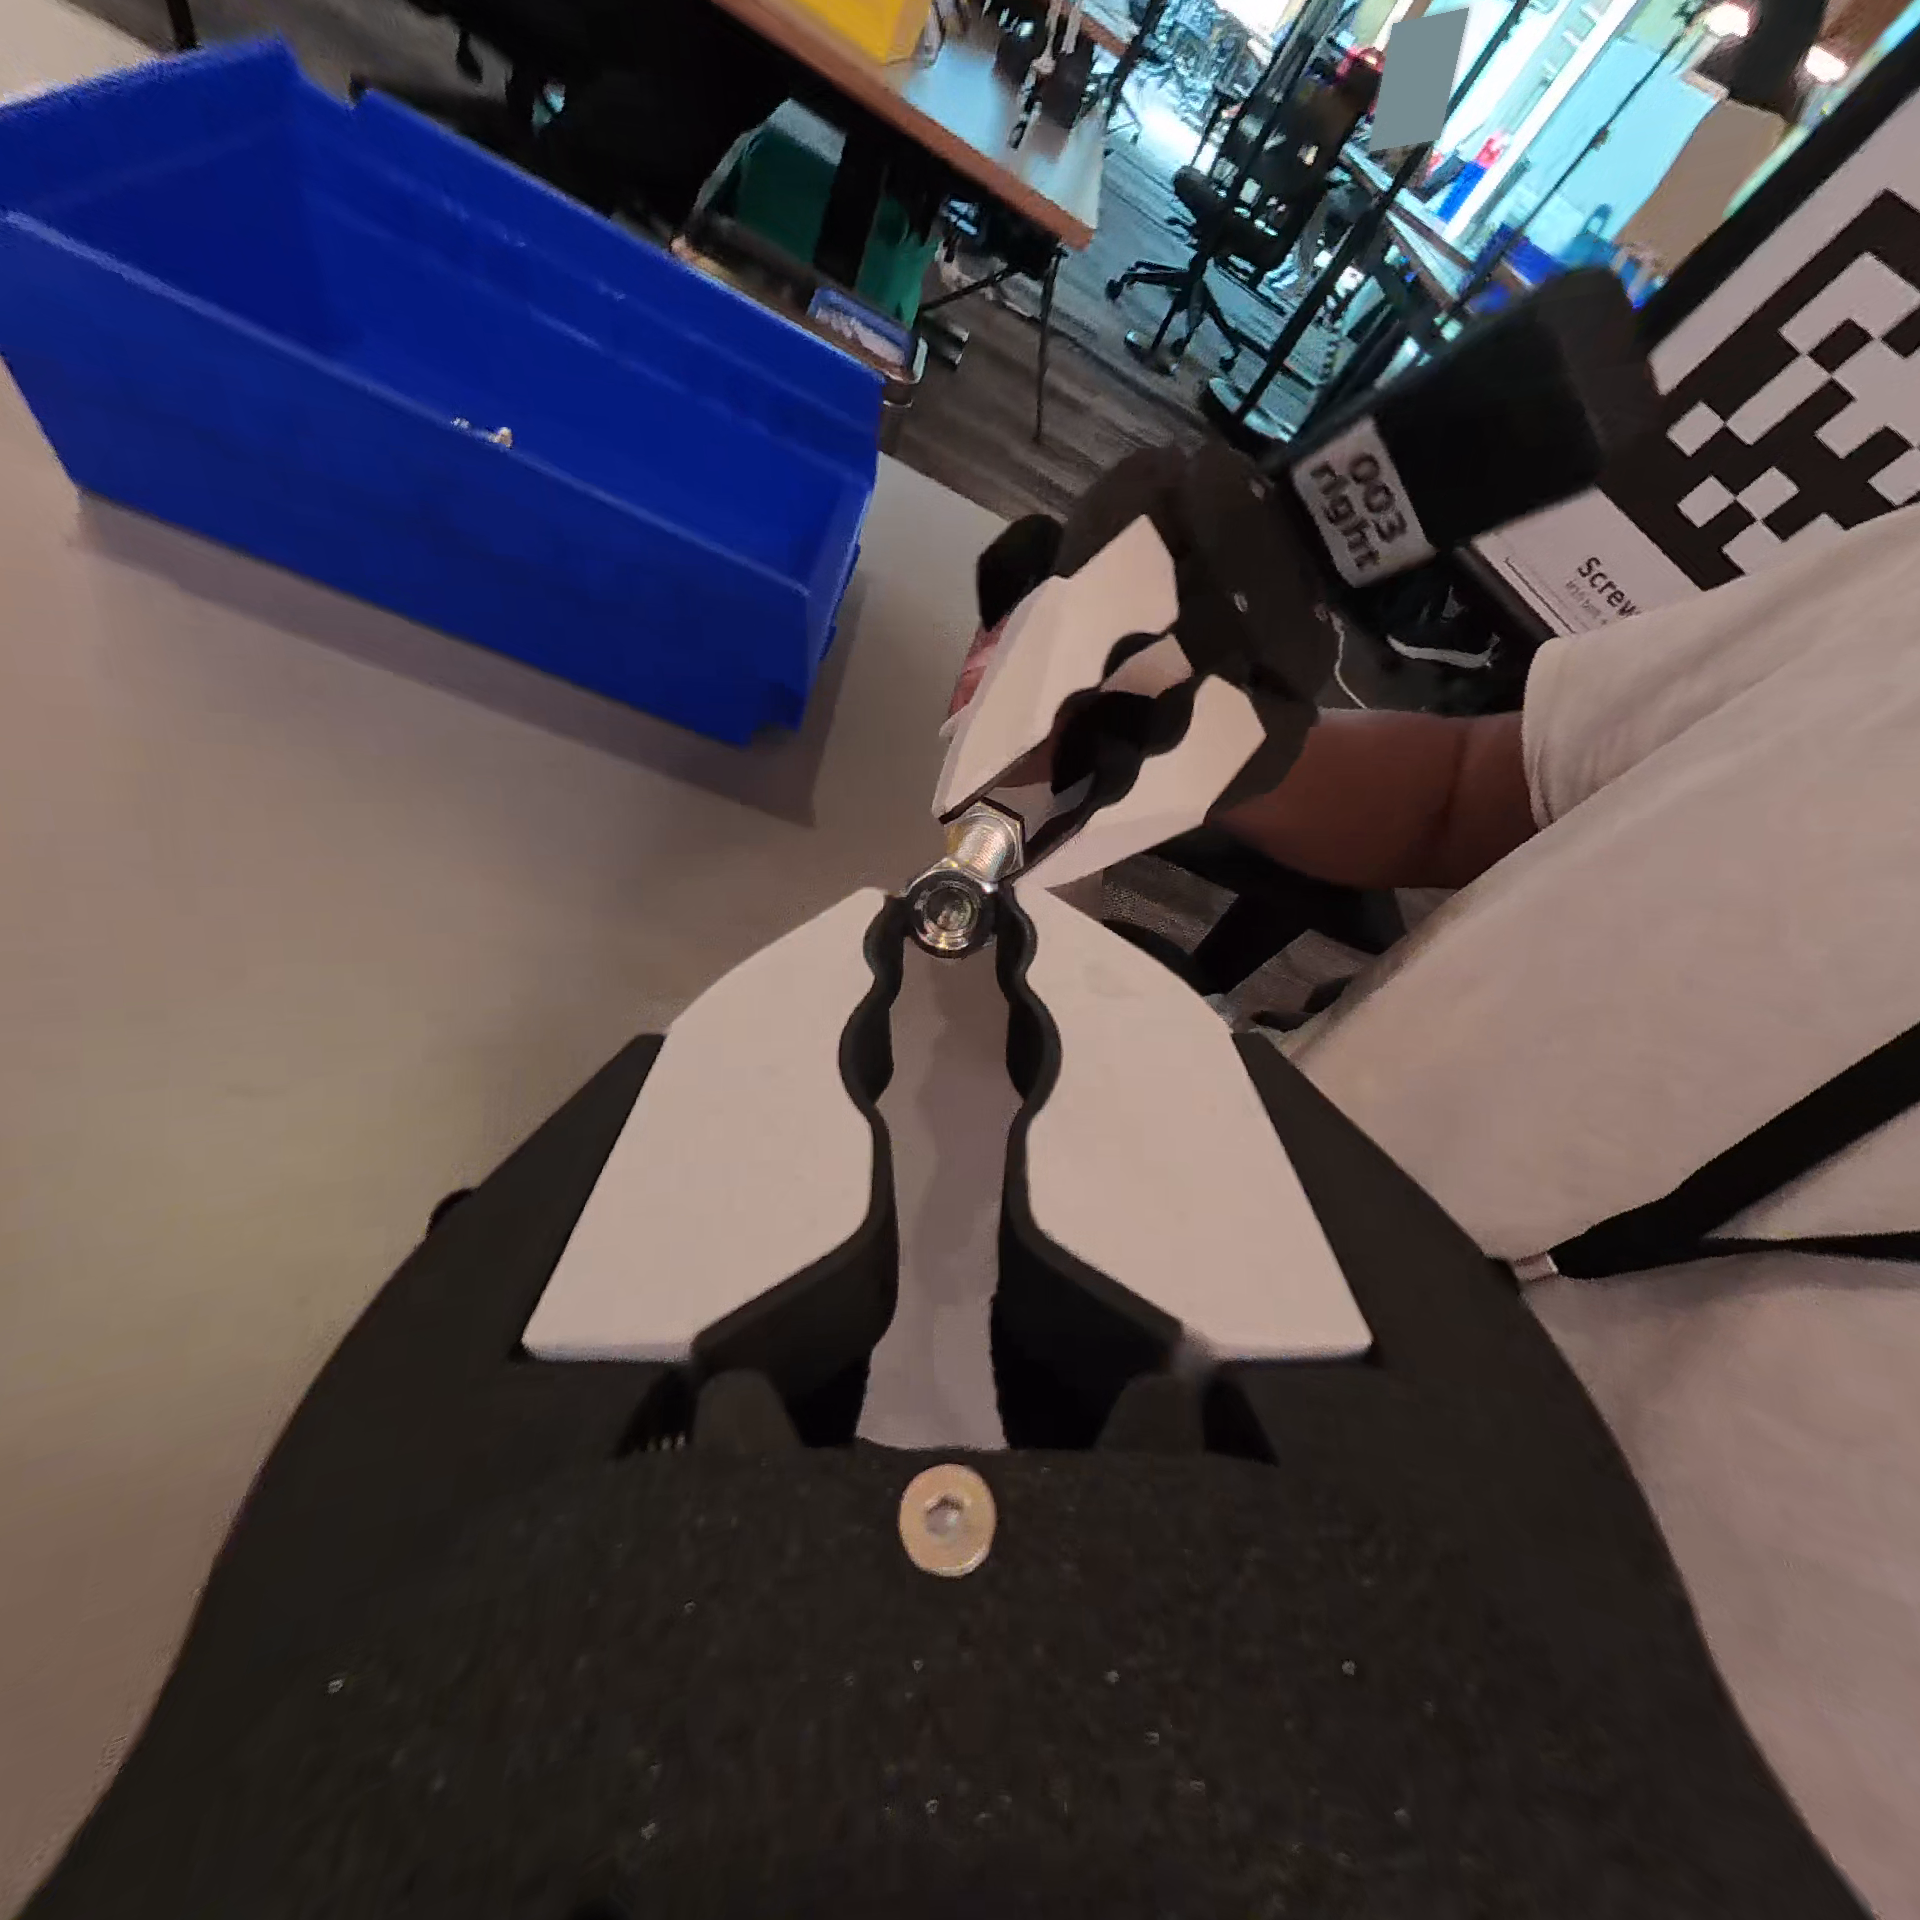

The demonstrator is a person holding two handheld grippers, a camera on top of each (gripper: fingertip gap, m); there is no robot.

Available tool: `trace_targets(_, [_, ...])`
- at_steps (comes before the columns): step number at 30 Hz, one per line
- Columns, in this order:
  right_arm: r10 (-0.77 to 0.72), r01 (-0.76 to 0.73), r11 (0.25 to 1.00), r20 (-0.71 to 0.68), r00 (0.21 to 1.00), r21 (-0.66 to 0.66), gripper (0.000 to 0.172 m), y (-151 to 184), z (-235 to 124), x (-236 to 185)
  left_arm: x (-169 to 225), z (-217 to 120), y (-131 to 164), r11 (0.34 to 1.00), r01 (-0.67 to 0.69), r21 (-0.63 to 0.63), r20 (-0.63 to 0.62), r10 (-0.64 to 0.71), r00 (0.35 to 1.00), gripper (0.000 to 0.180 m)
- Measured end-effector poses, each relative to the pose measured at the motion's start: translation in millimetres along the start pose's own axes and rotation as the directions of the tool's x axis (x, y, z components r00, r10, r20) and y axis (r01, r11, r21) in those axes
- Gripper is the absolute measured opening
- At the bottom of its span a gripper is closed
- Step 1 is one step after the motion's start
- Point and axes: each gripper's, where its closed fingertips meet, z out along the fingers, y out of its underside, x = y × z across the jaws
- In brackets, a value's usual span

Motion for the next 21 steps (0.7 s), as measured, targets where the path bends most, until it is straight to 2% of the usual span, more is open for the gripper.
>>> trace_targets(3, [-0.091,0.091,0.996,-0.082,0.992,-0.01,0.017,4.0,2.6,2.4,-6.0,0.5,0.7,0.993,0.118,0.007,0.005,-0.118,0.993,0.017])
trace_targets(7, [-0.226,0.224,0.974,-0.174,0.959,-0.028,0.017,1.8,1.0,4.1,-5.5,0.9,-2.0,0.946,0.317,0.062,-0.091,-0.311,0.946,0.017])
trace_targets(13, [-0.32,0.314,0.947,-0.222,0.921,-0.059,0.017,1.7,0.6,6.0,-7.0,1.8,-4.1,0.877,0.473,0.084,-0.167,-0.456,0.874,0.016])
trace_targets(16, [-0.409,0.392,0.913,-0.235,0.882,-0.115,0.017,5.8,2.1,6.3,-10.0,3.2,-1.3,0.831,0.55,0.077,-0.171,-0.533,0.829,0.016])
trace_targets(18, [-0.397,0.38,0.918,-0.231,0.889,-0.115,0.017,7.5,2.7,6.7,-12.1,3.9,-0.3,0.811,0.578,0.083,-0.171,-0.56,0.81,0.016])
trace_targets(21, [-0.317,0.308,0.948,-0.203,0.927,-0.075,0.017,8.5,2.8,5.3,-11.3,4.5,1.2,0.852,0.519,0.076,-0.148,-0.505,0.85,0.016])
